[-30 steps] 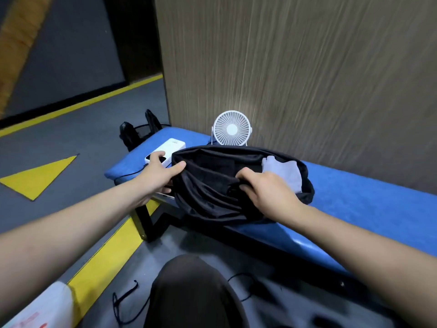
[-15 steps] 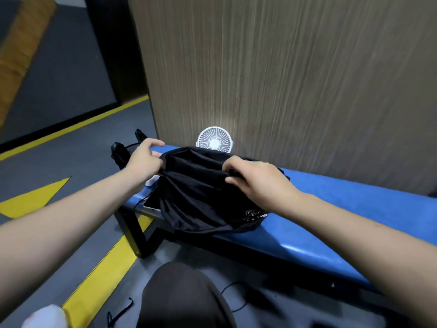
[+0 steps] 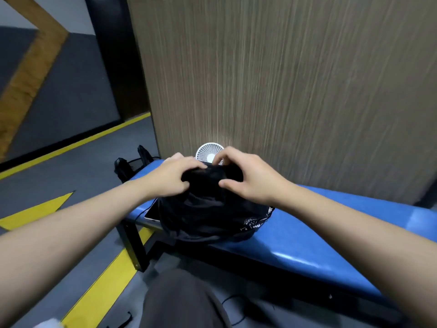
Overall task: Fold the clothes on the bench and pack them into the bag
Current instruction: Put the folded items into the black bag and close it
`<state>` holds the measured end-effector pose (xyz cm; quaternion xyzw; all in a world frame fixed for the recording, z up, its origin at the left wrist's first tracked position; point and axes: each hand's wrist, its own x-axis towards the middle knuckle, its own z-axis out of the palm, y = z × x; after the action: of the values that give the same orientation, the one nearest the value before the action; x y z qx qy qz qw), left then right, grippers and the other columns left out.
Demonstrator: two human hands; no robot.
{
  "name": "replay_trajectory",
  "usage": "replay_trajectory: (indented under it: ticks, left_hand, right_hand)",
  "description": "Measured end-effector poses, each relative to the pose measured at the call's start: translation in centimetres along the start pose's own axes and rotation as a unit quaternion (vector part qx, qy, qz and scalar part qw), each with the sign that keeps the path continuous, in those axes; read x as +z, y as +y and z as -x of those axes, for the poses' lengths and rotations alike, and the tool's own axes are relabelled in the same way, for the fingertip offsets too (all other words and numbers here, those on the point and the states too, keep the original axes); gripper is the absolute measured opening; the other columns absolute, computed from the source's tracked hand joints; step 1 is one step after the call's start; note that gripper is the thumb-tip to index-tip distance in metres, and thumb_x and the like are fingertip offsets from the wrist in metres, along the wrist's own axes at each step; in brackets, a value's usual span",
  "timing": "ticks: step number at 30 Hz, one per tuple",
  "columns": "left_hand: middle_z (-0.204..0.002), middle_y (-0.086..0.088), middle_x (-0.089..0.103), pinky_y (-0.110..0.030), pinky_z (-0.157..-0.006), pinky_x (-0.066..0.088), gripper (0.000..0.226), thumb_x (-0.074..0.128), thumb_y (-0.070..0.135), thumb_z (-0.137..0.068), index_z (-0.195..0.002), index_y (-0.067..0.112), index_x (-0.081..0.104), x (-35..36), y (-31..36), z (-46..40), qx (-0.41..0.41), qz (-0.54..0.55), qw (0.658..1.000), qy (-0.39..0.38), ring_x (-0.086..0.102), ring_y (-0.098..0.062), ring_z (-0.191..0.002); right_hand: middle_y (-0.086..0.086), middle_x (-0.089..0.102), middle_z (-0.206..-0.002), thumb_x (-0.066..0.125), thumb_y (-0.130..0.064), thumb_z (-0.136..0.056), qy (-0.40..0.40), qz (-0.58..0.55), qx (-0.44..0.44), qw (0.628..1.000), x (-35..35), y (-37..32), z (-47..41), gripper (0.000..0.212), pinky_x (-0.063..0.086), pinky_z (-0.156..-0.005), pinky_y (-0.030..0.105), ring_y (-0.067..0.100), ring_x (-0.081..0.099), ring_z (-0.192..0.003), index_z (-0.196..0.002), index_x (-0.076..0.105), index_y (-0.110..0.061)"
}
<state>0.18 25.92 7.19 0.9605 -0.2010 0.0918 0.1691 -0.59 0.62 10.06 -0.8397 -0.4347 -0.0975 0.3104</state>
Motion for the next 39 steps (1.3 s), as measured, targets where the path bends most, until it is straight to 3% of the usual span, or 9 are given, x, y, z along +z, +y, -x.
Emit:
replay_trajectory:
  ticks: [6, 11, 15, 18, 21, 23, 26, 35, 39]
  left_hand:
    - [-0.096, 0.009, 0.063, -0.031, -0.081, 0.038, 0.024, 0.059, 0.013, -0.076, -0.095, 0.026, 0.061, -0.8, -2.2, -1.4, 0.005, -0.209, 0.971, -0.119, 0.048, -0.016, -0.094]
    - [-0.094, -0.007, 0.064, -0.031, -0.064, 0.046, 0.021, 0.051, 0.006, -0.078, -0.084, 0.026, 0.048, -1.2, -2.0, -2.2, -0.086, -0.094, 0.960, -0.249, 0.059, -0.020, -0.072]
    - [-0.126, -0.013, 0.060, -0.032, -0.054, 0.056, 0.035, 0.036, 0.002, -0.093, -0.119, 0.017, 0.053, -0.2, -0.9, -3.5, -0.225, 0.131, 0.915, -0.307, 0.063, -0.025, -0.053]
    - [-0.129, -0.005, 0.057, -0.027, -0.050, 0.054, 0.066, 0.025, -0.009, -0.084, -0.126, 0.031, 0.055, 0.6, -1.0, -4.3, -0.198, 0.013, 0.922, -0.332, 0.064, -0.019, -0.052]
    - [-0.132, 0.000, 0.053, -0.032, -0.078, 0.053, 0.068, 0.034, -0.005, -0.085, -0.134, 0.038, 0.053, 0.7, -1.1, -4.5, -0.129, -0.227, 0.889, -0.376, 0.063, -0.023, -0.095]
    - [-0.135, 0.009, 0.044, -0.035, -0.083, 0.047, 0.052, 0.041, 0.012, -0.093, -0.135, 0.040, 0.050, 0.6, -1.0, -4.5, -0.077, -0.349, 0.864, -0.354, 0.056, -0.022, -0.113]
    - [-0.129, 0.011, 0.046, -0.033, -0.075, 0.045, 0.036, 0.042, 0.029, -0.098, -0.131, 0.036, 0.053, -0.8, -0.8, -4.4, -0.042, -0.436, 0.848, -0.298, 0.059, -0.020, -0.110]
    - [-0.100, 0.009, 0.045, -0.028, -0.047, 0.024, 0.027, 0.041, 0.021, -0.095, -0.119, 0.031, 0.049, -6.4, 0.8, -2.8, -0.064, -0.495, 0.866, -0.036, 0.061, -0.022, -0.079]
    - [-0.101, 0.000, 0.055, -0.031, -0.046, 0.039, 0.018, 0.046, 0.033, -0.097, -0.109, 0.025, 0.057, -8.2, 0.3, -1.6, -0.024, -0.491, 0.865, 0.097, 0.065, -0.026, -0.073]
  right_hand:
    - [-0.017, 0.059, -0.114, 0.073, -0.020, -0.086, -0.073, 0.057, 0.032, 0.995, 0.3, 1.9, 1.4, 0.042, 0.047, -0.095, 0.033, 0.007, 0.056, -0.107, -0.121, 0.051, -0.028]
    - [-0.013, 0.062, -0.113, 0.075, -0.028, -0.084, -0.093, 0.058, 0.084, 0.990, 0.2, 4.1, 1.9, 0.046, 0.046, -0.093, 0.032, 0.011, 0.058, -0.105, -0.121, 0.048, -0.034]
    - [-0.009, 0.063, -0.098, 0.071, -0.043, -0.086, -0.106, 0.061, 0.104, 0.987, 0.5, 4.9, 2.2, 0.037, 0.051, -0.084, 0.037, 0.005, 0.056, -0.083, -0.117, 0.051, -0.039]
    - [-0.016, 0.060, -0.090, 0.072, -0.040, -0.085, -0.112, 0.040, 0.099, 0.988, 1.0, 4.8, 2.4, 0.032, 0.046, -0.078, 0.032, -0.007, 0.052, -0.073, -0.113, 0.056, -0.040]
    - [-0.019, 0.058, -0.088, 0.074, -0.032, -0.084, -0.123, 0.024, 0.100, 0.987, 1.6, 4.5, 2.7, 0.034, 0.045, -0.087, 0.037, -0.011, 0.048, -0.075, -0.113, 0.056, -0.040]
    - [-0.015, 0.060, -0.094, 0.074, -0.026, -0.086, -0.136, 0.016, 0.099, 0.986, 1.8, 4.3, 3.0, 0.036, 0.040, -0.095, 0.034, -0.008, 0.047, -0.075, -0.116, 0.057, -0.035]
    - [-0.009, 0.061, -0.101, 0.074, -0.027, -0.086, -0.157, 0.020, 0.095, 0.983, 1.7, 4.3, 3.3, 0.038, 0.038, -0.103, 0.036, -0.008, 0.046, -0.077, -0.118, 0.055, -0.036]
    - [0.004, 0.062, -0.123, 0.053, -0.052, -0.094, -0.185, 0.233, 0.181, 0.937, -1.4, 3.7, 4.0, 0.051, 0.042, -0.080, 0.035, 0.030, 0.058, -0.115, -0.140, 0.042, -0.034]
    - [0.012, 0.065, -0.120, 0.046, -0.060, -0.094, -0.161, 0.340, 0.232, 0.897, -3.5, 3.3, 4.4, 0.050, 0.045, -0.081, 0.039, 0.035, 0.063, -0.109, -0.123, 0.052, -0.021]
